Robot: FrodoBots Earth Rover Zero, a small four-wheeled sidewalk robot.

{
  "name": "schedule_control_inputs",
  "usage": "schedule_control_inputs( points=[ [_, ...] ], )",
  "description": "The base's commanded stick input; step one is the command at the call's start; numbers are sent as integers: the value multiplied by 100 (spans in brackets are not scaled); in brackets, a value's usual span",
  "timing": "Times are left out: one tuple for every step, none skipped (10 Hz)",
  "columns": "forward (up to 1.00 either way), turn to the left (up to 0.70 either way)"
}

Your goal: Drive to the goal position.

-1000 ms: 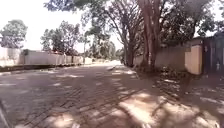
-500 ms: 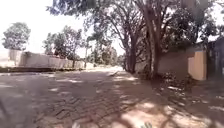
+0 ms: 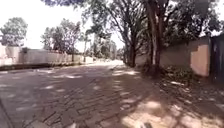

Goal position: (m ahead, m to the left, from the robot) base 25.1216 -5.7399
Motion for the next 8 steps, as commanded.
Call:
schedule_control_inputs(
  points=[
    [50,-50],
    [50,-50],
    [50,-50],
    [50,-50],
    [50,-50],
    [50,-50],
    [50,-48],
    [50,-24]
  ],
)
